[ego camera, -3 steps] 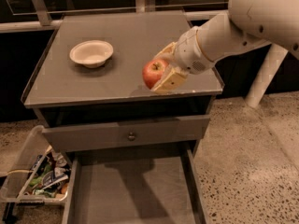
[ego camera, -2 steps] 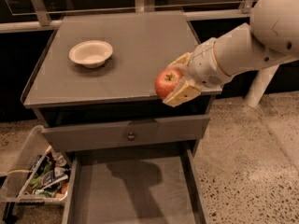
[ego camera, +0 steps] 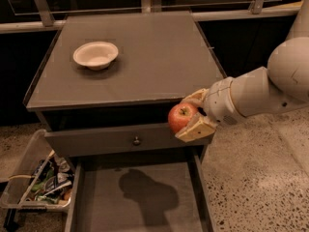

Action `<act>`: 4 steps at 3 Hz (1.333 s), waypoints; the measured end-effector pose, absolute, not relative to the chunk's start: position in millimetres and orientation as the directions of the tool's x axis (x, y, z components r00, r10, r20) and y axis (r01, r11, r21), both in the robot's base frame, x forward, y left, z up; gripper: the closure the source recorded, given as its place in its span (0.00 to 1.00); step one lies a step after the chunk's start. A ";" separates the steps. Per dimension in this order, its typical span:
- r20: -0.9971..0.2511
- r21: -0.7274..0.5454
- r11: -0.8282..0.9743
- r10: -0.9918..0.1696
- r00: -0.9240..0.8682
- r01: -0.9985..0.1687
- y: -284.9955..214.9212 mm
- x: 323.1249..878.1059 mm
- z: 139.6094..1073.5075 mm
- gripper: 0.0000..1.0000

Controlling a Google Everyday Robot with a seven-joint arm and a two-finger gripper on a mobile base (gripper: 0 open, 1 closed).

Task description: Place apple into middle drawer

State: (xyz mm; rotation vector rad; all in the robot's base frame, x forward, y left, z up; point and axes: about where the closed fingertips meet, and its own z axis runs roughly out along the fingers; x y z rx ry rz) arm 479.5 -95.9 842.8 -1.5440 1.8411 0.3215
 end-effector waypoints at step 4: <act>-0.733 -0.185 0.365 -0.670 -0.119 -0.912 -72.4 462.7 699.4 1.00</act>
Offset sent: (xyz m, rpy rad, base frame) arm -0.0112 0.0280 -0.1207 0.1280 0.0786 -0.0739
